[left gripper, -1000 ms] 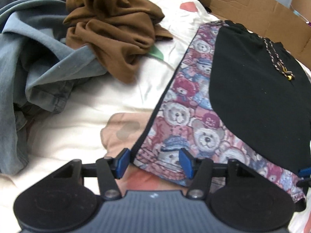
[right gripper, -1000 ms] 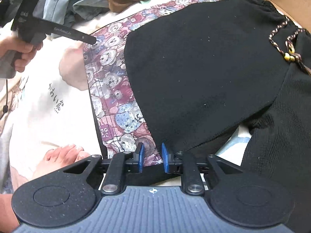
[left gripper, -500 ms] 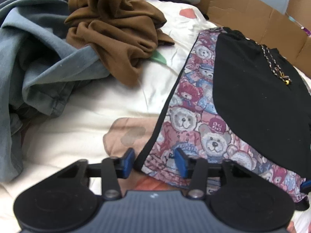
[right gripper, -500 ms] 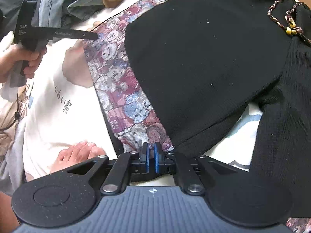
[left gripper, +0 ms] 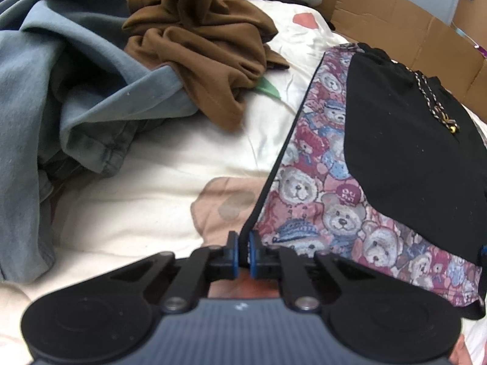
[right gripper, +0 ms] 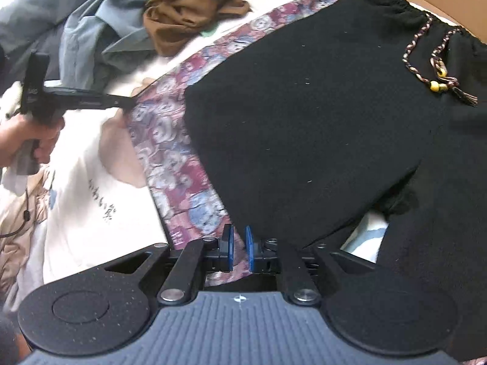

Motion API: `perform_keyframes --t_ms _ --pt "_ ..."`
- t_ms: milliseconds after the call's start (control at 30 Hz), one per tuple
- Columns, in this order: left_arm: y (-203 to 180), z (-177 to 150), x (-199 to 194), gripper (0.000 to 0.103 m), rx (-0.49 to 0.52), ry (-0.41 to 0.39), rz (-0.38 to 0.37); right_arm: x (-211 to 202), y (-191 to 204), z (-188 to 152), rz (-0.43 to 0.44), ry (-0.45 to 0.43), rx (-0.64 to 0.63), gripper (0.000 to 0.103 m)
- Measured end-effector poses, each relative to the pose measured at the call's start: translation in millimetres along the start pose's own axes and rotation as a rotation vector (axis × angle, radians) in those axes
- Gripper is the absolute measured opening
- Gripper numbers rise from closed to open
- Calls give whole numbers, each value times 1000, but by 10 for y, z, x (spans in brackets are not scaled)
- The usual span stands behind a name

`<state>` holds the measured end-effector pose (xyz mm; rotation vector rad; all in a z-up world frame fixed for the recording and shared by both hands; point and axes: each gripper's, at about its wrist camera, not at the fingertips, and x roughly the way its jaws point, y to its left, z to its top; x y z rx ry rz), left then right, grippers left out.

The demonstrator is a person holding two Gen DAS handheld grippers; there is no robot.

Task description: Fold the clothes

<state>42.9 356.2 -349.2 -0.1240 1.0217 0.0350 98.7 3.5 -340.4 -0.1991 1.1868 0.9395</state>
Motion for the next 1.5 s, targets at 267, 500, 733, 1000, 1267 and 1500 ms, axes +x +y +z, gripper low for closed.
perform_keyframes --t_ms 267,500,733,1000,1267,1500 --pt "97 2 17 24 -68 12 -38 173 54 -249 34 84 0 9" --pt "90 -23 82 51 -40 10 -56 183 75 -241 42 94 3 11" --pt "219 -12 47 20 -92 12 -76 184 38 -263 49 87 16 11" --pt "93 18 -45 9 -23 15 -58 137 11 -259 49 85 29 12" --pt "-95 247 -315 8 16 42 -68 -33 -59 -168 55 -1 88 11" --pt "-456 532 -566 7 33 40 -115 -213 -127 -90 70 -104 130 40"
